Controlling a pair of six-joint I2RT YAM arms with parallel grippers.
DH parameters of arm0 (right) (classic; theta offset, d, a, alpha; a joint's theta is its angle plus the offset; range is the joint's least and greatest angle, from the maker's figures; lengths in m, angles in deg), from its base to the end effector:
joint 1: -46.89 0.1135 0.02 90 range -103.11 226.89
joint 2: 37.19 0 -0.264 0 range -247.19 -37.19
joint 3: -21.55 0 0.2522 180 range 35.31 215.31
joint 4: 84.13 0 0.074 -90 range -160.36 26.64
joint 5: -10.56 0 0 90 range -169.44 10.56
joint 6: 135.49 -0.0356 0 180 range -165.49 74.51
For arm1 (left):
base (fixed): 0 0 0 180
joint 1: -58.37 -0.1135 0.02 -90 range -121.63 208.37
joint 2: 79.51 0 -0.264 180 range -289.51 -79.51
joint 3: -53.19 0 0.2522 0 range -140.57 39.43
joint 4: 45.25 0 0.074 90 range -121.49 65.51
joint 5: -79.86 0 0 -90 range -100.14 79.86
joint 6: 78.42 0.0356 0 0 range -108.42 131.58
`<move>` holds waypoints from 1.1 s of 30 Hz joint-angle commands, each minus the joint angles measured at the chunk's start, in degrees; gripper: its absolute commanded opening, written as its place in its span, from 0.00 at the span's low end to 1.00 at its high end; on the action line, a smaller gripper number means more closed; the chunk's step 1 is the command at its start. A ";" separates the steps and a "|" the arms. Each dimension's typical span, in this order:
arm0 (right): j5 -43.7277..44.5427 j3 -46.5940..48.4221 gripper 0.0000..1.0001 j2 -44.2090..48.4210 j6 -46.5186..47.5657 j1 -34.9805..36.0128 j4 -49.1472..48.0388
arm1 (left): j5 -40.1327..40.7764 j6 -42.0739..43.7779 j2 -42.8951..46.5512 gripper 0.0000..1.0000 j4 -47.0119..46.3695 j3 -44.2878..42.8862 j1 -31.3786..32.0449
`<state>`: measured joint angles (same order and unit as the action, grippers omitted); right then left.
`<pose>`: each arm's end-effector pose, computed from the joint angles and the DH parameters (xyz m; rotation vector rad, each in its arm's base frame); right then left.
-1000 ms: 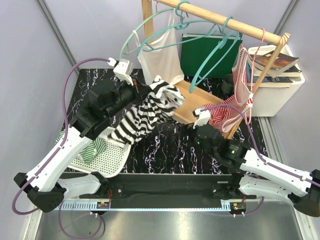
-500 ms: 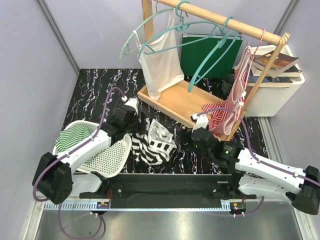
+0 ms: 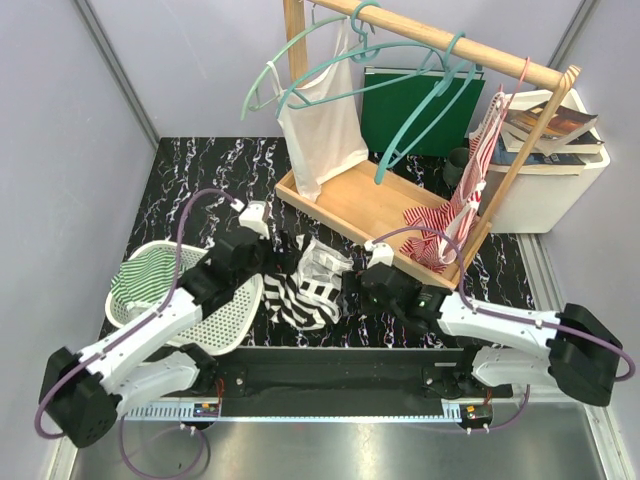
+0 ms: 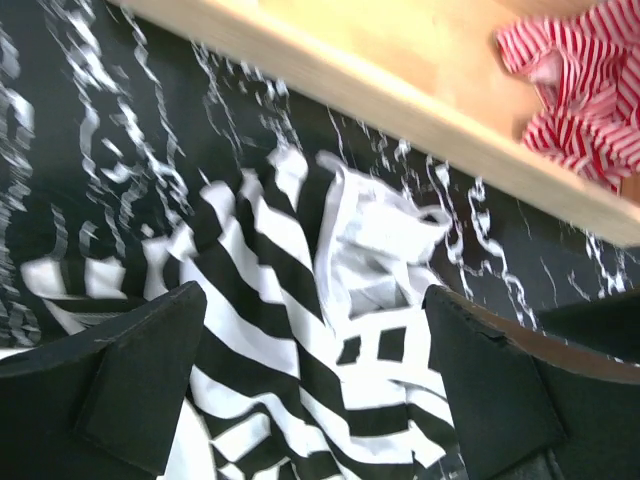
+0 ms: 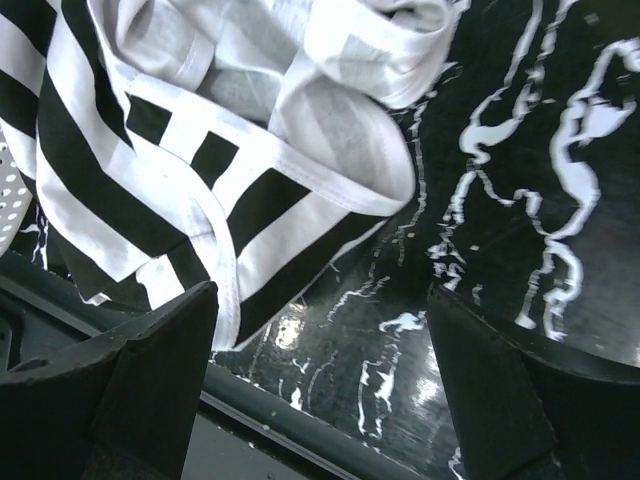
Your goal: Place the tank top on the hanger
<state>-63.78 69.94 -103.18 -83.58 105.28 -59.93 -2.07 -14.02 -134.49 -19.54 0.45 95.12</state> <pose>0.1307 0.1940 0.2062 -0.2694 2.3176 0.5638 0.1769 -0.1258 0.2686 0.1150 2.0925 -0.5255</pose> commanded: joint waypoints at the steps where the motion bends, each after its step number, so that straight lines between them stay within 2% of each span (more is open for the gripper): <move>1: -5.72 -0.35 0.91 -4.04 -2.17 -0.38 -9.90 | -2.28 -4.10 -5.64 0.96 -1.49 2.77 0.25; 4: -7.13 0.08 0.88 -7.29 -2.17 -0.38 -13.60 | -1.40 -4.10 -11.00 0.97 -1.92 2.16 0.25; 8: -10.91 -0.35 0.71 -10.55 -2.26 -0.30 -17.72 | -0.61 -3.57 -17.78 0.97 -4.90 0.58 0.25; 11: -14.60 -1.05 0.54 -12.84 -2.96 -0.21 -21.41 | -1.83 -4.01 -22.18 0.98 -9.81 0.57 0.34; 12: -15.39 -1.32 0.42 -13.28 -3.22 -0.12 -23.25 | -2.53 -4.19 -23.06 0.98 -11.14 0.57 0.25; 15: -17.07 -1.94 0.26 -14.07 -3.84 1.10 -25.19 | -5.16 -4.54 -26.57 0.98 -16.76 -0.04 0.25; 18: -16.98 -1.85 0.19 -13.63 -3.75 2.95 -26.34 | -10.07 -4.80 -29.83 0.98 -24.05 -0.22 0.34; 22: -16.28 -0.62 0.20 -13.37 -3.31 4.89 -26.52 | -15.71 -4.02 -34.66 0.98 -32.05 -3.01 0.25; 27: -14.36 1.22 0.27 -13.02 -2.52 6.47 -24.42 | -22.04 -2.52 -36.69 0.98 -35.85 -6.37 0.34; 28: -13.99 1.66 0.39 -12.67 -2.26 6.65 -23.45 | -22.40 -1.74 -36.34 0.98 -35.85 -6.37 0.25; 30: -12.85 3.41 0.52 -10.83 -1.12 7.61 -19.59 | -22.14 0.54 -33.89 0.98 -33.67 -6.02 0.34; 31: -12.41 4.21 0.64 -9.86 -0.50 8.22 -16.36 | -21.27 1.34 -32.66 0.98 -32.35 -5.76 0.34; 33: -11.01 6.83 0.72 -6.44 1.25 10.41 -12.74 | -15.66 3.09 -27.74 0.98 -26.31 -4.88 0.25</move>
<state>-78.10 70.71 -115.92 -85.68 112.25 -79.10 -21.08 -15.79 -170.25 -48.74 -3.83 95.45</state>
